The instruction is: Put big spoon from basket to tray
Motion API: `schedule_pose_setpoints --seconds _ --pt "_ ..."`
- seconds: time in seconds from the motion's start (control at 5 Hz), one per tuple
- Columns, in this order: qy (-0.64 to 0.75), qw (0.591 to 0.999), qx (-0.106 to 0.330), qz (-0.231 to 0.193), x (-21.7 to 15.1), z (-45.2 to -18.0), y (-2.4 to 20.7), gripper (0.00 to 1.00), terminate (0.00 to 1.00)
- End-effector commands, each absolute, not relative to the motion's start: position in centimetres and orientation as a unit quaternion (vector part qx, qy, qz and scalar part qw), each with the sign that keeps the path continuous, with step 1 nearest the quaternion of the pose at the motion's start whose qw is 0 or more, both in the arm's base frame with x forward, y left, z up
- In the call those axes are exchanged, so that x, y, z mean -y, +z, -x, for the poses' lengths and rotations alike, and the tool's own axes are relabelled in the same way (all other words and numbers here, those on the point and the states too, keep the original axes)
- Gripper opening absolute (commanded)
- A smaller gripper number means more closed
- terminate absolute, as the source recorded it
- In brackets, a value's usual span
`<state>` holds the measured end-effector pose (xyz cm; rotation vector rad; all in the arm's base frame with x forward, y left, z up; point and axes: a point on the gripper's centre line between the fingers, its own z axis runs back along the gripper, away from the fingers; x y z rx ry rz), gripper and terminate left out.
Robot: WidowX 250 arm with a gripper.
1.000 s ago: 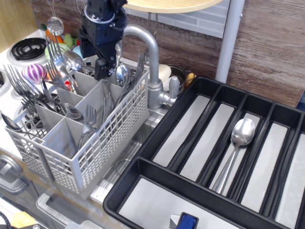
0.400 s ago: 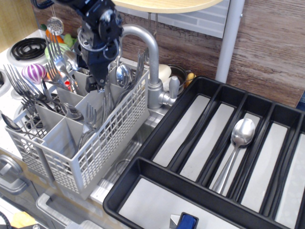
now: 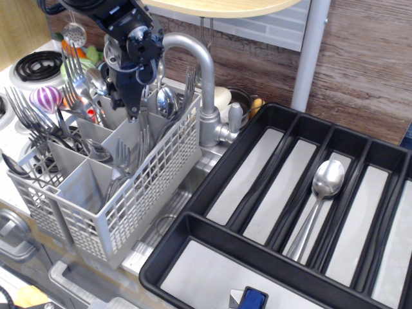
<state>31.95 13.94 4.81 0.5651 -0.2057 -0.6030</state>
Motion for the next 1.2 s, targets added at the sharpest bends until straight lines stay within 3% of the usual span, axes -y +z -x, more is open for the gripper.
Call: schedule_pose_setpoints --seconds 0.0,0.2,0.4,0.6,0.8,1.0 --pt "-0.319 0.893 0.11 -0.298 -16.3 -34.1 7.5 0.0 0.0" --pt "-0.32 0.888 0.092 -0.317 -17.1 -34.4 9.9 0.0 0.0" --pt "-0.317 0.879 0.057 -0.351 -16.5 -34.4 14.2 0.0 0.0" --pt "-0.283 0.891 0.025 -0.354 -13.7 -33.4 18.9 0.0 0.0" --pt "-0.258 0.891 0.004 -0.373 -11.1 -32.9 21.6 0.0 0.0" --pt "-0.223 0.906 -0.023 -0.358 -8.6 -32.7 23.8 0.0 0.0"
